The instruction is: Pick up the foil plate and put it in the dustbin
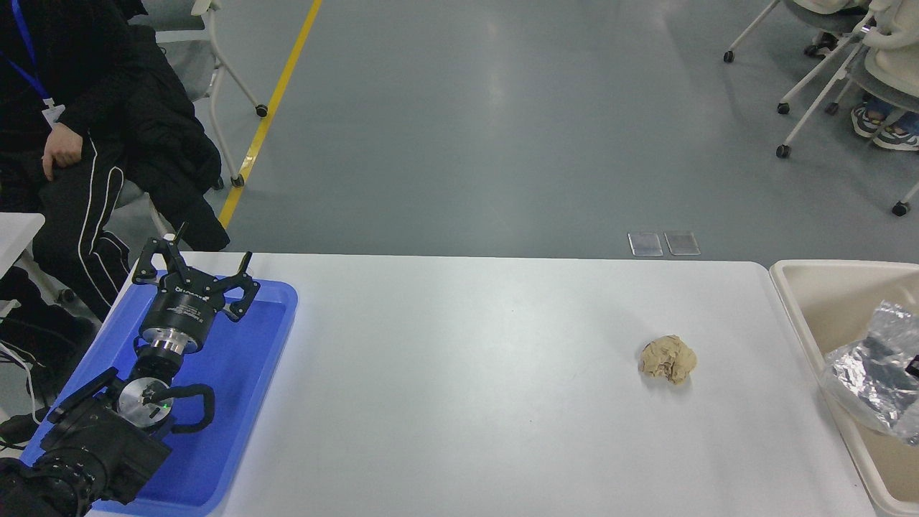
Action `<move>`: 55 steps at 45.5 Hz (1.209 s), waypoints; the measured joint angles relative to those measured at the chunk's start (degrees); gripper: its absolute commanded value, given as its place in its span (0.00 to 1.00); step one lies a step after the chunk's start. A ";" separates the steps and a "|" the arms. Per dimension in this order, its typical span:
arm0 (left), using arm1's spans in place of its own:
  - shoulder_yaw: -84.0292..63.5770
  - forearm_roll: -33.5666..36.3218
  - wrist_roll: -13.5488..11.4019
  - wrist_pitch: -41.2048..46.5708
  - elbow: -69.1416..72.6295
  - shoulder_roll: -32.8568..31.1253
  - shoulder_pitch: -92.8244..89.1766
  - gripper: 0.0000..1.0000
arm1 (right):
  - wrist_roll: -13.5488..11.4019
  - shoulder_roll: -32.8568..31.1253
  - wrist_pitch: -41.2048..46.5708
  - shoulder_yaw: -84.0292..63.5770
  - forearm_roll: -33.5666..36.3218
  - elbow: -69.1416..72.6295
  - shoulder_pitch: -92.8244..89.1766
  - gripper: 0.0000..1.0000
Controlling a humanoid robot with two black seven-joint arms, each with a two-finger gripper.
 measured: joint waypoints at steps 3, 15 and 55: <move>0.00 0.00 0.00 0.00 0.00 0.00 0.00 1.00 | -0.08 -0.01 0.24 0.35 0.01 0.00 0.03 1.00; -0.04 0.00 -0.01 0.00 0.00 0.00 0.00 1.00 | 0.15 -0.01 3.15 1.20 0.02 0.43 0.86 1.00; 0.11 0.17 0.10 0.00 0.00 0.00 -0.08 1.00 | 0.58 -4.83 4.69 -19.16 -7.39 48.18 45.38 1.00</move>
